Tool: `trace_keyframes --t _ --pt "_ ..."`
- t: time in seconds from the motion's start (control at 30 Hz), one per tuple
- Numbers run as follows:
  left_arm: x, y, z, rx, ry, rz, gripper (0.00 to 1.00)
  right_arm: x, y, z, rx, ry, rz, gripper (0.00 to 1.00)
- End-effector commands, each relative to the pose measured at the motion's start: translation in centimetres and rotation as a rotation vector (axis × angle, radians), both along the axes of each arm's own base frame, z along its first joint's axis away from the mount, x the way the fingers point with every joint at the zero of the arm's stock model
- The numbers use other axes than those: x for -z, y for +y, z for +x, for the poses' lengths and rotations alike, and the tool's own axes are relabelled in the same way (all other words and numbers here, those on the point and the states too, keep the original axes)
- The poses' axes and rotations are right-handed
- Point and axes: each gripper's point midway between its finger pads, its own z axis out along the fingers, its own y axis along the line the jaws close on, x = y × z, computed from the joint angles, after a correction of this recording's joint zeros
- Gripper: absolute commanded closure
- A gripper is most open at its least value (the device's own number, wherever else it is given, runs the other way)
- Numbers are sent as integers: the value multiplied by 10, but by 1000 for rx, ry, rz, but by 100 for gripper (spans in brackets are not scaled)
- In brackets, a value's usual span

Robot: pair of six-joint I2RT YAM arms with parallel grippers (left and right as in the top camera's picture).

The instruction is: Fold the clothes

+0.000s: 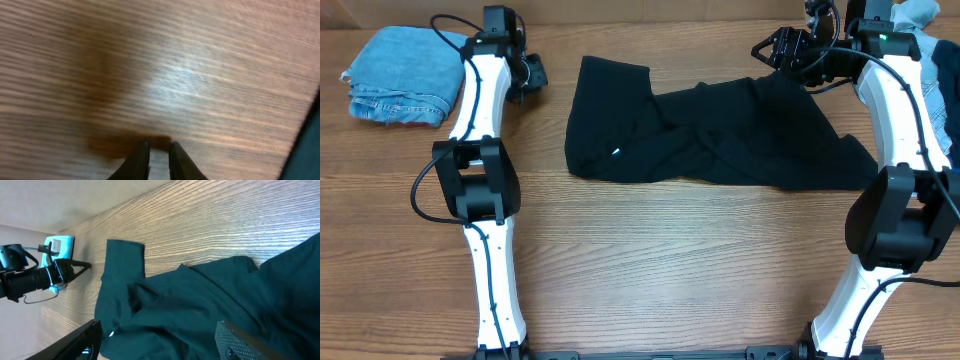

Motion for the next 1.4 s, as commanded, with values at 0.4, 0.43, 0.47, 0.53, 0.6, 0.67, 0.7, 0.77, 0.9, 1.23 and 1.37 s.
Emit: trace_keyframes --t 0.4,0.43,0.47,0.53,0.6,0.67,0.7,0.77,0.9,1.23,1.37 --pt "-79 -165 -4 320 -115 -35 37 -7 4 -2 -28 -21 -2 23" --pt "-70 -171 -7 331 -100 -34 42 -6 4 -3 -28 -17 -2 23" --pt "-63 -175 -9 336 -87 -32 48 -6 4 -3 -28 -16 -2 23" --pt "-49 -182 -16 341 -51 -33 64 -6 4 -4 -28 -13 -2 23" --pt "-34 -186 -25 350 -11 -30 75 -6 4 -4 -29 -13 -2 23" --pt "-26 -190 -30 358 14 -29 82 -6 4 -4 -30 -16 -3 23" --pt "-23 -191 -33 361 26 -28 84 -6 4 -4 -30 -16 -3 23" --pt "-19 -192 -37 357 42 -29 90 -6 4 -4 -30 -16 -3 23" --pt "-13 -194 -39 359 52 -29 96 -6 4 -4 -30 -16 -3 23" --pt "20 -187 -53 347 127 3 96 -7 4 -2 -30 -26 -5 23" --pt "30 -177 -48 328 113 48 96 -7 4 -2 -30 -26 -4 23"
